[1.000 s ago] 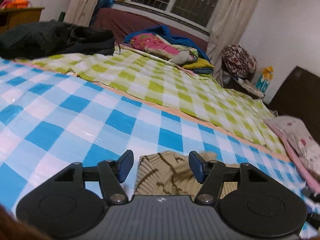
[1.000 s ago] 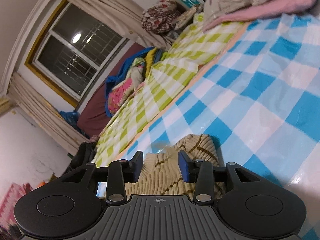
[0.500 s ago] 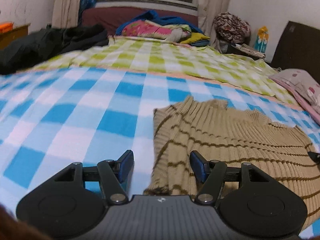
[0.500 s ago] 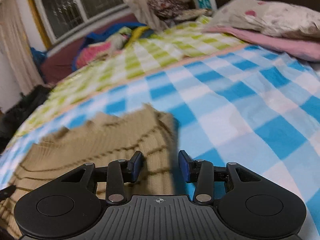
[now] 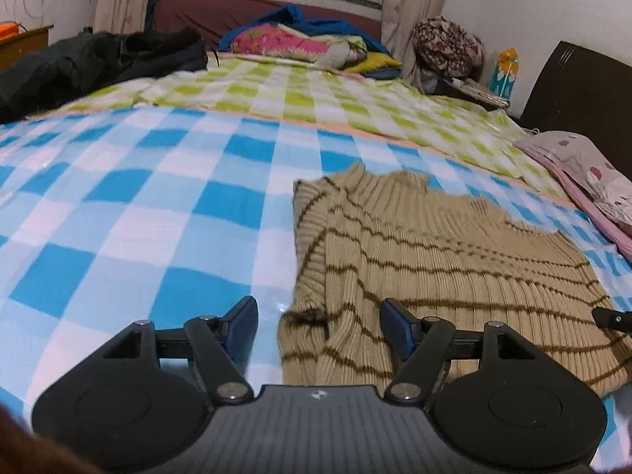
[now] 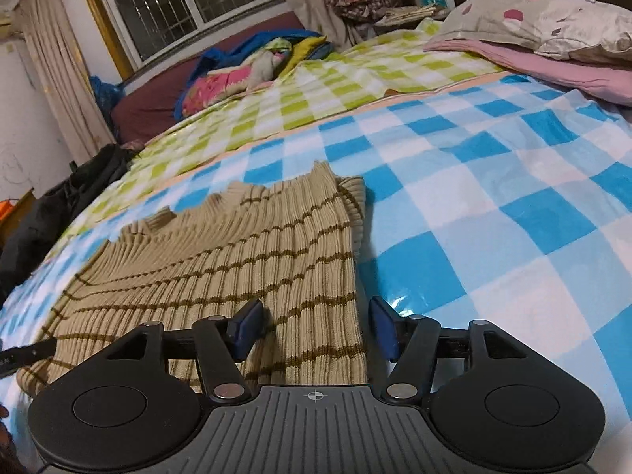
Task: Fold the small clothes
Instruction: 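Fold the held hem up toward the collar and release both grippers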
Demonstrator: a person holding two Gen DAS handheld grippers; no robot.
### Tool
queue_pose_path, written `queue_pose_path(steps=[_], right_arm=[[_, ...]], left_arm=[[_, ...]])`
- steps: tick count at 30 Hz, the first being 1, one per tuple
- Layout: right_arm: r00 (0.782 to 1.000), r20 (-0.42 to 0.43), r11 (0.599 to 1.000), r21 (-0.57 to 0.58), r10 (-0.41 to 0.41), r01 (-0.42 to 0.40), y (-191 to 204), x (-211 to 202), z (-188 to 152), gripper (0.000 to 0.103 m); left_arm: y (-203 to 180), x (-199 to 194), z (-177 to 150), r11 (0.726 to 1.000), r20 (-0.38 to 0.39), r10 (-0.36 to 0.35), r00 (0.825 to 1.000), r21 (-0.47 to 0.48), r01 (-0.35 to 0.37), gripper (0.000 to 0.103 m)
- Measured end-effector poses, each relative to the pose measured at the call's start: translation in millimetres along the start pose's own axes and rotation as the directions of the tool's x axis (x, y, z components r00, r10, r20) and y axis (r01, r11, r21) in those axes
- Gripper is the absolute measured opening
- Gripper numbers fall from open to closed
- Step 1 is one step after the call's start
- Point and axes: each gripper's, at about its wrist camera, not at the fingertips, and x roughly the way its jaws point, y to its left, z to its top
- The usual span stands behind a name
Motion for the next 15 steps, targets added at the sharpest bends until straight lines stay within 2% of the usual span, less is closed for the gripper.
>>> queue_pose_path(steps=[3,5,6,10,13,15], right_arm=[[1.0,-0.014,1.0,0.01,0.009,-0.009,0.8,2.5,3.0,0.06],[1.0,-0.025,1.0,0.02,0.016,-0.016,1.7,3.9,3.9,0.053],[0.999,-0.036,1.0,0.013,0.025,-0.024,3.0,4.3,3.7,0.046],[0.997,-0.074,0.999,-0.028,0.035,-0.037,8.1,3.8,2.8,0.031],[0.992,-0.107,0.998,-0.023,0.061,-0.064,5.5,-1.0,2.3,0.026],[0.988,-0.136,0.996,-0.05,0.067,-0.074,5.0,-9.3,-1.2,0.025]], left_arm=[[-0.8,1.7,1.7,1.0,-0.023,-0.001,1.0,0.007,0.001,0.072],[-2.3,0.9,1.0,1.0,-0.042,-0.018,0.999,0.015,0.018,0.065],[-2.4,0.4,-0.2,0.999,-0.054,-0.032,0.998,0.014,0.033,0.06],[-5.9,-6.8,-5.2,0.998,-0.077,-0.044,0.996,0.035,0.047,0.048],[-5.6,-13.6,-8.6,0.997,-0.101,-0.078,0.992,-0.005,0.078,0.041],[-11.0,-21.4,-14.8,0.995,-0.119,-0.096,0.988,0.004,0.097,0.04]])
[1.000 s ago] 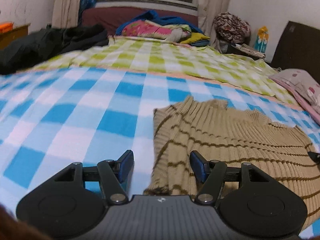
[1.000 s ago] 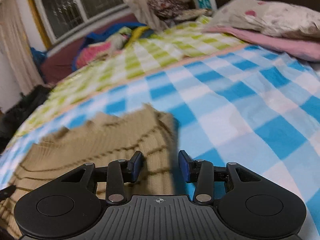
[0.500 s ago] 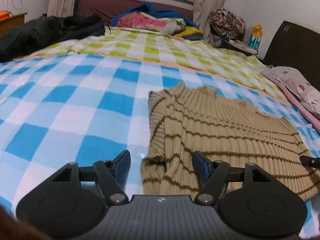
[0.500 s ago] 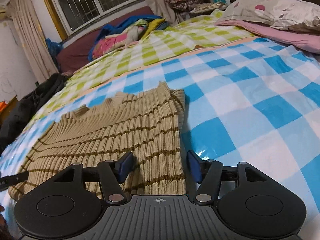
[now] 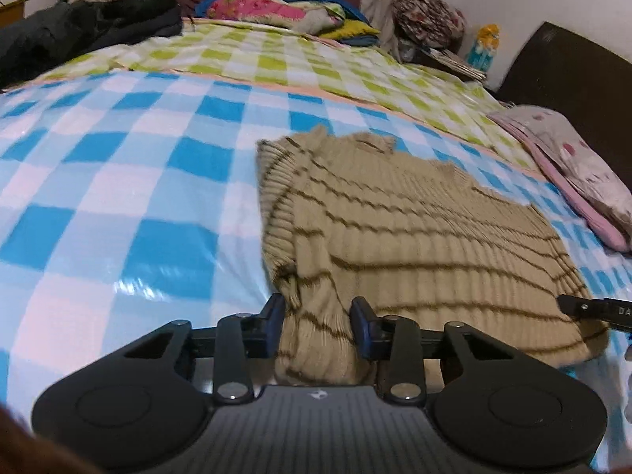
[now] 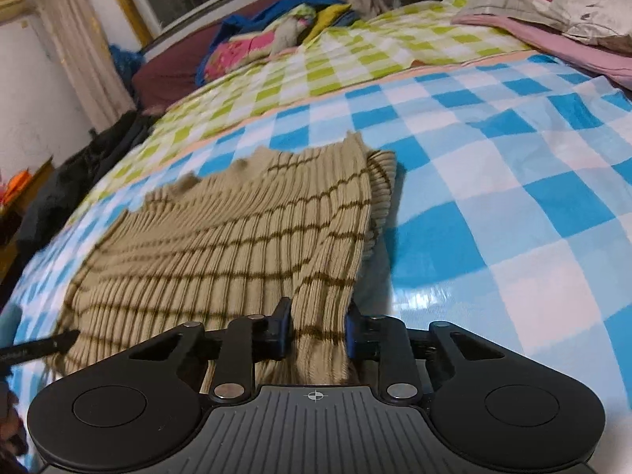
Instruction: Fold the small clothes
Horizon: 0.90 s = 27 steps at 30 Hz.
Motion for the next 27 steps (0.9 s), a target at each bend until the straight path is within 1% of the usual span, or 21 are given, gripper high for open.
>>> queue_pose_path(steps=[3,7,9,10,12,15,16,18,19,20,23,24,27], right_arm=[[0.999,-0.044,0.998,-0.052,0.017,-0.019,0.8,-18.6,-12.9,0.025],[0.995,-0.095,0.996,-0.091,0.008,-0.017,-2.0,-46.6,-42.9,0.025],[0.996,-0.09,0.994,-0.11,-0.019,0.009,-3.0,-54.2,-51.8,0.025],[0.996,-0.082,0.993,-0.118,-0.032,0.022,-2.5,-56.5,-52.5,0.027],[0.996,-0.057,0.991,-0.12,-0.062,0.055,-0.5,-60.8,-49.9,0.028],[0.997,-0.014,0.99,-0.124,-0.07,0.068,5.4,-74.0,-44.0,0.028],[0.996,0.008,0.985,-0.147,-0.084,0.084,9.4,-79.8,-42.3,0.028],[0.992,0.058,0.971,-0.203,-0.116,0.126,17.3,-87.9,-38.6,0.029],[0.989,0.077,0.963,-0.229,-0.127,0.142,21.6,-90.7,-37.0,0.034],[0.987,0.09,0.958,-0.243,-0.136,0.154,25.1,-93.0,-35.6,0.036],[0.985,0.1,0.955,-0.249,-0.137,0.158,33.3,-94.6,-29.5,0.037],[0.986,0.106,0.955,-0.252,-0.13,0.153,38.4,-95.7,-28.0,0.037],[0.991,0.109,0.956,-0.278,-0.071,0.099,61.9,-92.0,-22.2,0.037]], left_arm=[[-12.5,-17.0,-19.8,0.999,-0.031,-0.021,0.999,0.035,0.022,0.04],[-25.1,-43.7,-54.7,0.997,-0.092,-0.062,0.994,0.044,0.067,0.04],[-31.2,-52.2,-64.8,0.996,-0.08,-0.04,0.996,0.081,0.046,0.04],[-32.5,-55.5,-66.2,0.996,-0.071,-0.028,0.997,0.085,0.034,0.04],[-29.1,-60.9,-62.3,0.998,-0.045,-0.017,0.999,0.06,0.019,0.04],[-20.9,-70.8,-55.1,0.999,0.009,0.025,1.0,0.023,-0.026,0.04],[-19.7,-73.4,-53.1,0.999,0.026,0.044,0.999,0.022,-0.044,0.04],[-18.3,-75.0,-51.4,0.993,0.056,0.109,0.992,0.041,-0.111,0.041],[-17.7,-74.0,-52.2,0.988,0.066,0.142,0.988,0.052,-0.145,0.041],[-15.3,-71.3,-53.2,0.985,0.066,0.162,0.985,0.052,-0.165,0.041],[-3.6,-63.7,-57.8,0.986,0.048,0.165,0.985,0.015,-0.166,0.043],[-0.7,-62.9,-59.6,0.985,0.051,0.174,0.983,0.007,-0.174,0.046],[13.3,-65.6,-62.1,0.984,0.06,0.168,0.984,-0.06,-0.165,0.046]])
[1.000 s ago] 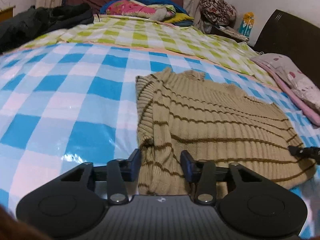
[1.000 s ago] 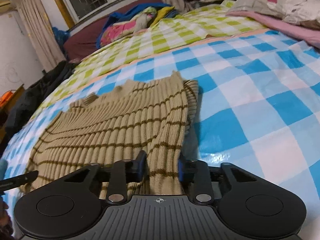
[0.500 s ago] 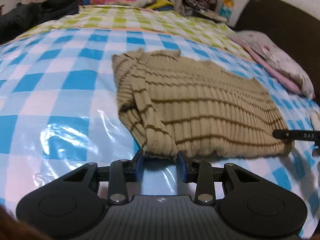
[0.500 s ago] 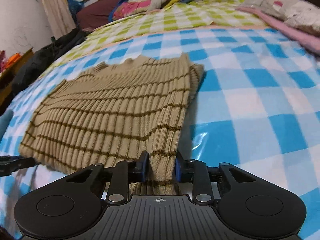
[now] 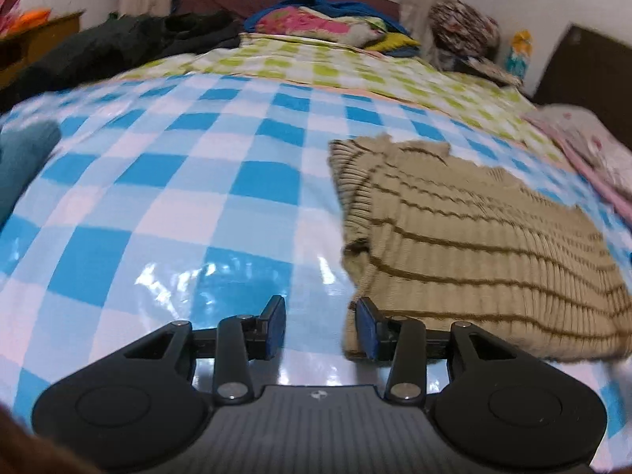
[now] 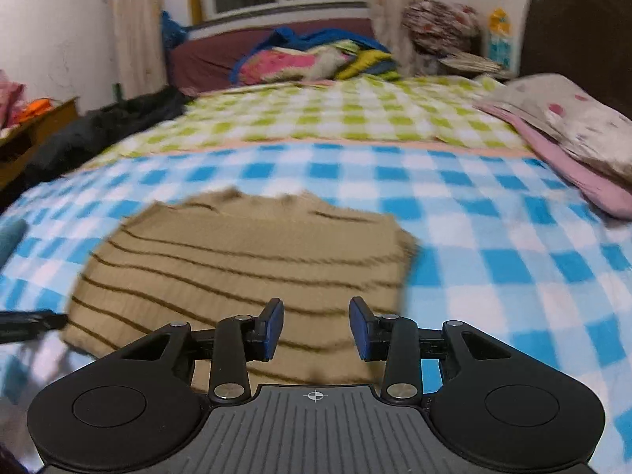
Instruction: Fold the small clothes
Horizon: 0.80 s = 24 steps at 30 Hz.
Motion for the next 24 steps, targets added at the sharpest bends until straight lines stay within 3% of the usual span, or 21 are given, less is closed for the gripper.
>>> queue_pose_path(steps=[7,12,18,22,24], right_arm=[[0.978,-0.04,0.979,-0.004,0.204,-0.204,82.9,67.1,37.7,0.037],[0.959,-0.09,0.963,0.04,0.269,-0.267,138.4,127.7,64.8,0.037],[0.972,-0.172,0.987,-0.005,0.158,-0.162,183.4,181.0,68.5,0.038],[0.975,-0.181,0.99,-0.03,0.132,-0.14,191.9,185.7,67.5,0.011],[0.974,-0.16,0.985,-0.039,0.158,-0.166,197.4,180.0,72.6,0.008]], left_arm=[[14.9,-11.1,-11.0,0.997,0.047,-0.043,0.998,-0.065,0.046,0.046],[21.7,-11.2,-14.0,0.99,0.08,-0.089,0.993,-0.099,0.097,0.046],[23.2,-12.2,-18.9,0.99,0.09,-0.132,0.987,-0.046,0.137,0.049],[24.3,-15.7,-22.9,0.986,0.096,-0.161,0.982,-0.026,0.164,0.051],[24.9,-17.3,-22.3,0.984,0.103,-0.175,0.979,-0.024,0.178,0.051]])
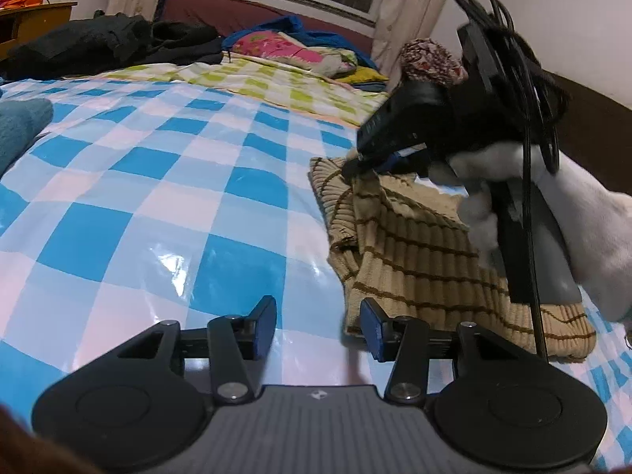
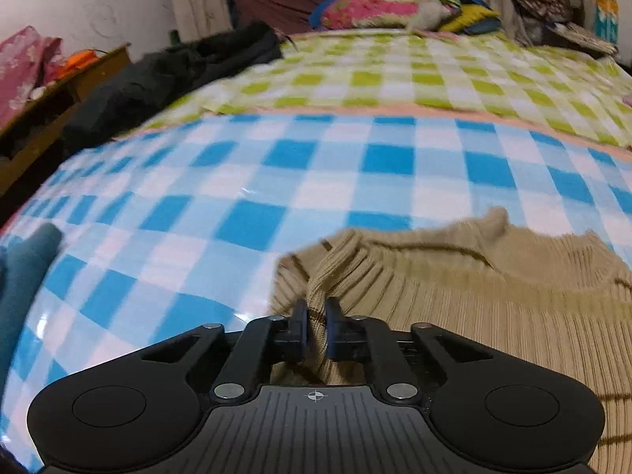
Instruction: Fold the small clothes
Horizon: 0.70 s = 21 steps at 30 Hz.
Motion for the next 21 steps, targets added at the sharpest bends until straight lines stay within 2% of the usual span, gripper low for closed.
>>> queue_pose_path(steps=[3,8,11,12,13,15,18,21], right_arm=[[0.999,0.038,1.0,0.0,0.01,-0.01,6.6,-1.8,9.3,0.008],[0.999,-0.009,0.999,-0.017,-0.039,0.038,9.7,25.1,7.1,0.009],[0.999,-0.017,0.999,-0.013,-0.032,0.032,9.8,26.5,4.8,0.014],[1.0,-0.022,1.0,-0.007,-0.022,0.022,10.1,24.8,6.3,0.02],[0.999,-0.032,1.0,-0.002,-0.01,0.01,10.7,23.0,8.8,0.031],[0.999,-0.028,1.0,-0.024,-0.015,0.014,16.6,19.7,11.8,0.039],[0.997,-0.023,0.992,-0.109,-0.069,0.066,32.3,21.3,11.5,0.04],[0.993,-0.043,0.987,-0.13,-0.106,0.1,39.4,31.0,6.3,0.04]], left_arm=[[0.2,-2.5,1.0,1.0,0.017,-0.007,1.0,0.001,0.007,0.053],[-0.7,-3.8,-1.3,1.0,0.017,-0.008,1.0,0.0,0.008,0.056],[-0.6,-3.6,-2.2,1.0,0.015,-0.018,1.0,-0.001,0.018,0.056],[-0.4,-3.9,-2.1,1.0,0.016,-0.023,1.0,-0.001,0.023,0.056],[0.1,-4.3,-2.0,1.0,0.017,-0.026,1.0,-0.002,0.026,0.056],[1.6,-5.5,-1.6,1.0,0.022,-0.029,0.999,-0.003,0.029,0.056],[4.0,-7.6,-1.8,1.0,0.029,-0.023,0.999,-0.001,0.023,0.056],[7.5,-8.3,-2.7,1.0,0.028,-0.022,0.999,-0.007,0.022,0.056]])
